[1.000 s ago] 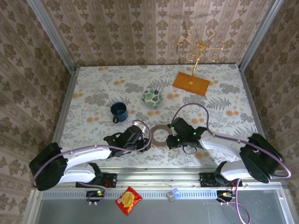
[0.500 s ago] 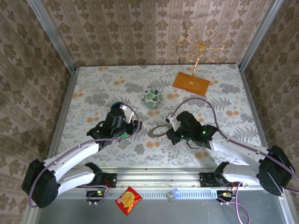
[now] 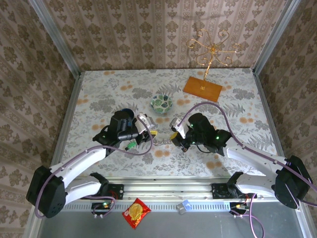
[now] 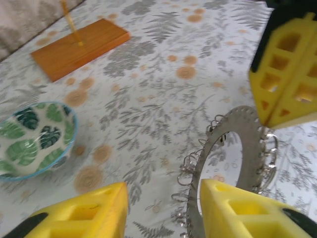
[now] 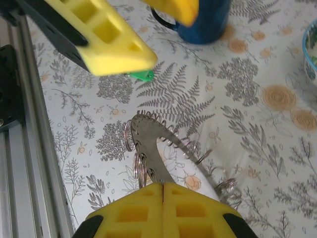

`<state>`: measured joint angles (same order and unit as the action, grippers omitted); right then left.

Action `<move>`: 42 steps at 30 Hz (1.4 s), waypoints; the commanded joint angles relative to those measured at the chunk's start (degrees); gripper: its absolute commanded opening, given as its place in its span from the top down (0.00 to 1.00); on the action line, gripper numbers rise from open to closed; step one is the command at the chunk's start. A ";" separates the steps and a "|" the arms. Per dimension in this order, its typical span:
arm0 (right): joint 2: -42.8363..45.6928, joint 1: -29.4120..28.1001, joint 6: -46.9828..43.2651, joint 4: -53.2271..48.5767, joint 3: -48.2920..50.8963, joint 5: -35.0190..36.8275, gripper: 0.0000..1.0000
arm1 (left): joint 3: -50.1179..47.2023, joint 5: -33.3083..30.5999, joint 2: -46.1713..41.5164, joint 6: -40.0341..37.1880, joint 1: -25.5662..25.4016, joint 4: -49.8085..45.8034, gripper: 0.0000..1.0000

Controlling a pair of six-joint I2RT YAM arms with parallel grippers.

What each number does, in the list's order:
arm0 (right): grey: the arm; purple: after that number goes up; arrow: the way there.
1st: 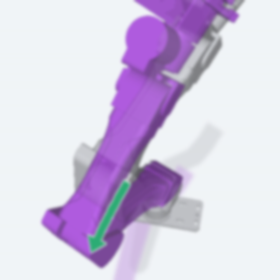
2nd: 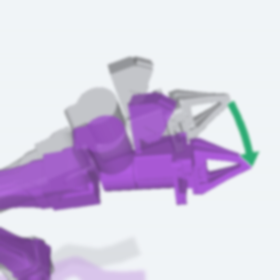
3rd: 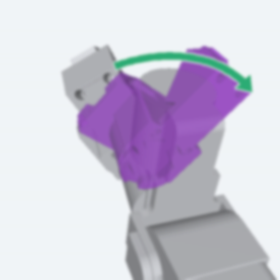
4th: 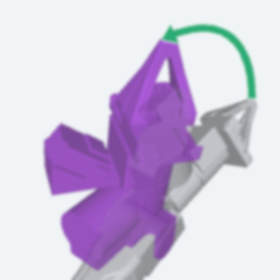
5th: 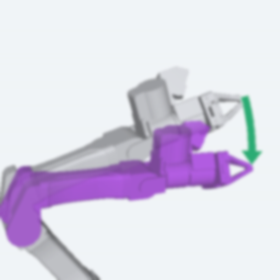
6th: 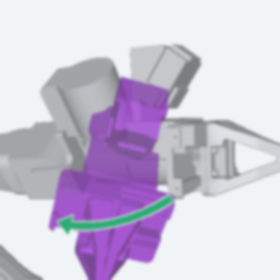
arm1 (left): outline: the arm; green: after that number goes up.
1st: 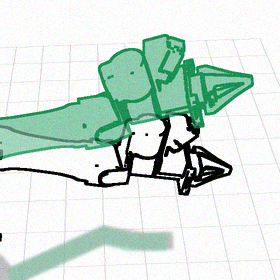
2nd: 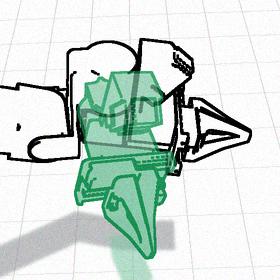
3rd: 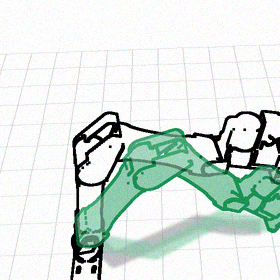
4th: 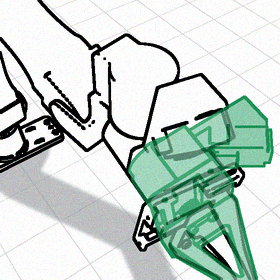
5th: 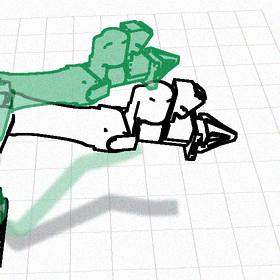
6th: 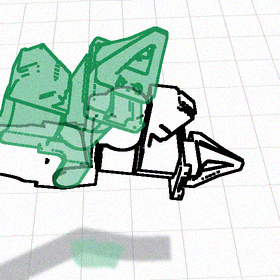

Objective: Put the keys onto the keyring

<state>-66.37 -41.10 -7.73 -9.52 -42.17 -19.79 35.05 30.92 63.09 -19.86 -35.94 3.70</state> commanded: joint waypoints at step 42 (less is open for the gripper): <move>0.29 -0.09 -3.25 7.79 -3.71 -4.11 1.00 | -1.91 29.55 15.31 6.58 -1.15 26.97 0.86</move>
<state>-65.54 -40.88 -11.79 -5.63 -44.05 -21.54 33.58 58.08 77.95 -14.09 -36.73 29.36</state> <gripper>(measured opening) 0.052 0.155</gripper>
